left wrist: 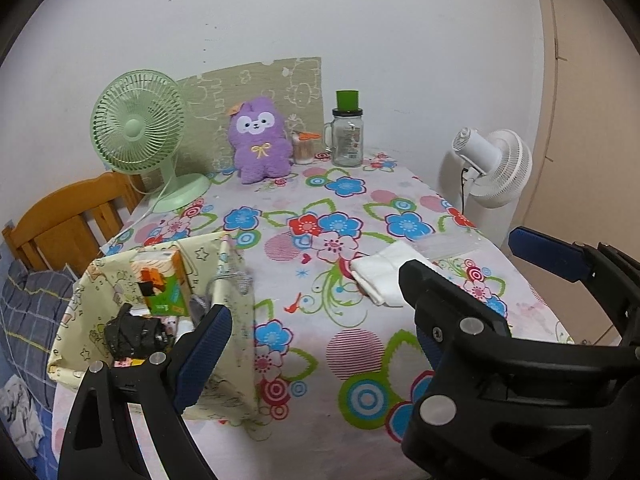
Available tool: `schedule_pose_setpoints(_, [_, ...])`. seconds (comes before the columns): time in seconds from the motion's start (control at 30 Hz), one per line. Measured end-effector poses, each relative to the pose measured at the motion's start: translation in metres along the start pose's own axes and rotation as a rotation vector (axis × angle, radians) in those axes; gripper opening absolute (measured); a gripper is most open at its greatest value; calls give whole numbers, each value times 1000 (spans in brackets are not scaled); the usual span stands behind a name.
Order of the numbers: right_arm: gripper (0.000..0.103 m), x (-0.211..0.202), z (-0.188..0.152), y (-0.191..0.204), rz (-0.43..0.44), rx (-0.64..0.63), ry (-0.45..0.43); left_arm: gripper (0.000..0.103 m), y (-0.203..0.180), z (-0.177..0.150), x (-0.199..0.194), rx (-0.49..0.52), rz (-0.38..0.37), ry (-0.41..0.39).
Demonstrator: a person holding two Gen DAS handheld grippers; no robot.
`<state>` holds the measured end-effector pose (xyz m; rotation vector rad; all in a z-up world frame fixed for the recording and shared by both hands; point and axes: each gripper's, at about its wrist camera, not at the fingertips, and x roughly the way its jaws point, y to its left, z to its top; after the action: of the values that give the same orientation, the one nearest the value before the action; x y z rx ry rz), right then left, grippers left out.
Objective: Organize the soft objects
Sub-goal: 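Move both tools back from the box toward the clear plastic bag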
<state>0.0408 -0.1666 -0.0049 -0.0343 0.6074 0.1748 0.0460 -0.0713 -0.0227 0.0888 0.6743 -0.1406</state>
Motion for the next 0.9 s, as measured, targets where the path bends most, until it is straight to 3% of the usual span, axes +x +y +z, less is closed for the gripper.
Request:
schedule_pose_setpoints(0.3, [84, 5, -2, -17, -18, -1, -3, 95, -15, 2, 12, 11, -18, 9])
schedule_pose_setpoints(0.9, [84, 42, -16, -70, -44, 75, 59, 95, -34, 4, 62, 14, -47, 99])
